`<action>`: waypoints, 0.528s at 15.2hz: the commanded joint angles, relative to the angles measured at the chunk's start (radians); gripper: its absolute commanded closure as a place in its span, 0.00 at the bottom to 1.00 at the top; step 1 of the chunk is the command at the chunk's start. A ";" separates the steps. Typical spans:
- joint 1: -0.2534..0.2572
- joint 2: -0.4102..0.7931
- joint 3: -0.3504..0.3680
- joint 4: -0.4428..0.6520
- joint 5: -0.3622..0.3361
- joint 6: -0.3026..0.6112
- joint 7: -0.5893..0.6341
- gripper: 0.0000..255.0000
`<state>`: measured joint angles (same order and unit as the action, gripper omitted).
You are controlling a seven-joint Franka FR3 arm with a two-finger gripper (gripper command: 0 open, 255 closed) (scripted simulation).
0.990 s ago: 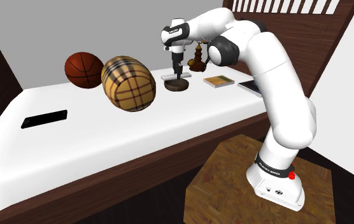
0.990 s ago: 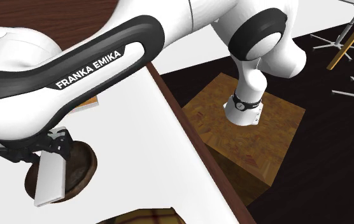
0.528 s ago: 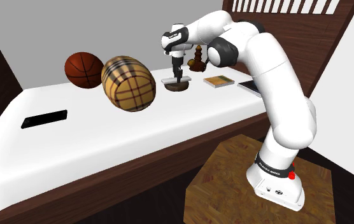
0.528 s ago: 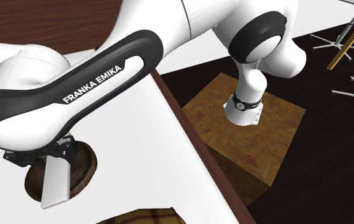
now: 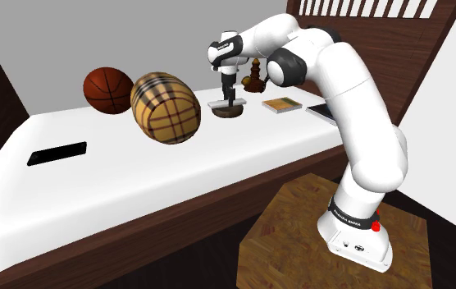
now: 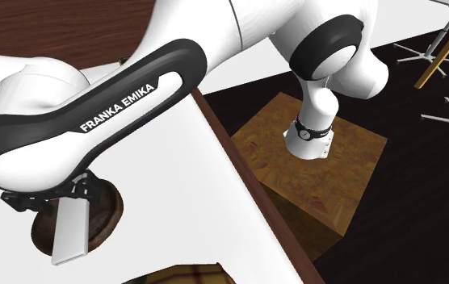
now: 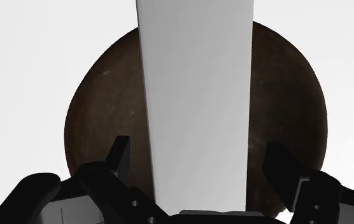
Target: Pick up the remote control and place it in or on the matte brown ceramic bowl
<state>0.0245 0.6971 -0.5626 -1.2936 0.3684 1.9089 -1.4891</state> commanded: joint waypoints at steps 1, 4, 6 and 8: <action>0.000 0.000 0.000 0.000 0.000 0.000 0.000 0.00; -0.001 -0.009 -0.003 0.019 -0.005 -0.027 0.004 0.00; -0.007 -0.023 -0.009 0.066 -0.014 -0.084 0.013 0.00; -0.010 -0.026 -0.011 0.087 -0.017 -0.108 0.016 0.00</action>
<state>0.0157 0.6720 -0.5729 -1.2178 0.3528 1.8145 -1.4758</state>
